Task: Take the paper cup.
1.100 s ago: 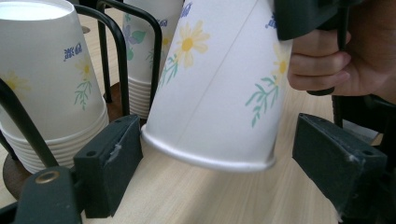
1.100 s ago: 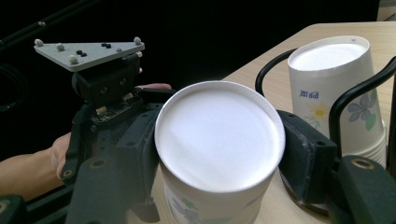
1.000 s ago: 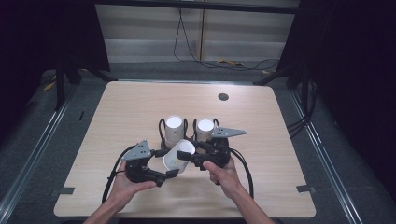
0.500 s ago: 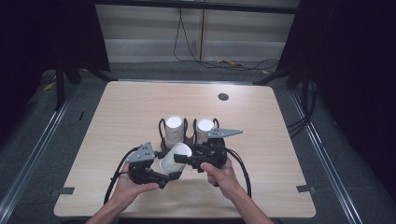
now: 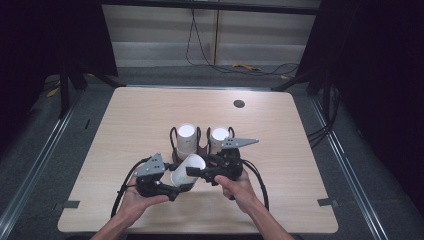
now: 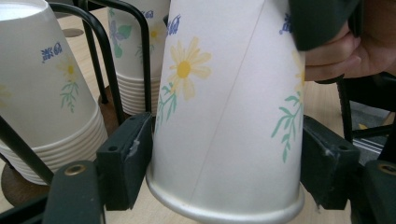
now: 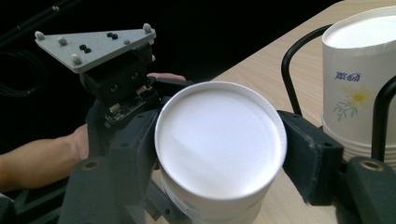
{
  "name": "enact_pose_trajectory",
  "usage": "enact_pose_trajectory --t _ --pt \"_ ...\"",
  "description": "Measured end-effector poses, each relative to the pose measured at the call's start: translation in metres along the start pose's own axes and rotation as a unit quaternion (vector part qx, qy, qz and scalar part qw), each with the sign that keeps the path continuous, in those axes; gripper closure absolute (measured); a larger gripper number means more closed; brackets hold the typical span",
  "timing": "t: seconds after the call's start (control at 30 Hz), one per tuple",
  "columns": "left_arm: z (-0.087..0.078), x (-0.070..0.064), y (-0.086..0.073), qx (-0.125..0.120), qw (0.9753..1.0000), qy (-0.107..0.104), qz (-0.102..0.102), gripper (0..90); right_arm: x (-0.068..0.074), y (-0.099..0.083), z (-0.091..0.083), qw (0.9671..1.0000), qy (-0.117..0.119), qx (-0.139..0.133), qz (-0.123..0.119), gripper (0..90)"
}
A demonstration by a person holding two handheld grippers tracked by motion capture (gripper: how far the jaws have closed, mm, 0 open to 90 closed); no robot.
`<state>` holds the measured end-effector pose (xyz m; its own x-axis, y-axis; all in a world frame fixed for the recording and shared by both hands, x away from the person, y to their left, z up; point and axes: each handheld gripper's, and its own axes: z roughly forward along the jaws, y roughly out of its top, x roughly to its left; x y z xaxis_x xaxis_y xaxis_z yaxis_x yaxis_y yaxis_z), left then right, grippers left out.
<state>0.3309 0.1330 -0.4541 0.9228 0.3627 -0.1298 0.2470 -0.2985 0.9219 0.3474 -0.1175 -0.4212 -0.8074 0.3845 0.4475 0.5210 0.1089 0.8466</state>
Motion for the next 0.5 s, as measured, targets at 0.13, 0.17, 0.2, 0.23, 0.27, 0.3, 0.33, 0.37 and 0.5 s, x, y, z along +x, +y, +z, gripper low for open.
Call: enact_pose_trajectory --t 0.13,0.17,0.2,0.23,0.27,0.3,0.33,0.37,0.5 --pt "-0.0003 0.0008 -0.0007 0.005 1.0 -0.003 -0.002 26.0 -0.0006 -0.0009 0.0025 0.9999 -0.012 0.009 0.004 17.6" --pt "-0.0002 0.0006 -0.0009 0.007 1.0 -0.006 -0.002 26.0 -0.0006 -0.0011 0.0025 0.9999 -0.013 0.009 0.002 16.2" --pt "-0.0002 0.0002 -0.0011 0.01 0.9999 -0.007 -0.001 26.0 -0.0004 -0.0011 0.0023 0.9999 -0.014 0.008 0.002 15.3" --pt "0.0002 -0.0001 -0.0015 0.012 0.9999 -0.008 0.0 26.0 -0.0004 -0.001 0.0018 0.9999 -0.016 0.007 0.002 14.9" --pt "0.0003 -0.0005 -0.0018 0.016 0.9998 -0.008 -0.002 26.0 -0.0004 -0.0007 0.0012 0.9999 -0.011 0.006 0.001 14.9" --pt "0.0004 -0.0006 -0.0021 0.019 0.9998 -0.007 -0.003 26.0 -0.0001 -0.0006 0.0007 0.9999 -0.01 0.006 0.0 14.9" --pt "0.0004 -0.0004 -0.0024 0.023 0.9997 -0.006 -0.001 26.1 0.0002 -0.0004 0.0001 0.9999 -0.012 0.007 0.0 14.9" --pt "0.0002 -0.0002 -0.003 0.027 0.9996 -0.006 -0.002 26.2 0.0002 -0.0003 -0.0008 0.9999 -0.011 0.007 -0.001 14.9" --pt "-0.0015 0.0012 -0.0046 0.034 0.9994 -0.008 -0.003 26.1 -0.0015 -0.0005 -0.0052 0.9999 -0.013 0.009 -0.002 14.9"
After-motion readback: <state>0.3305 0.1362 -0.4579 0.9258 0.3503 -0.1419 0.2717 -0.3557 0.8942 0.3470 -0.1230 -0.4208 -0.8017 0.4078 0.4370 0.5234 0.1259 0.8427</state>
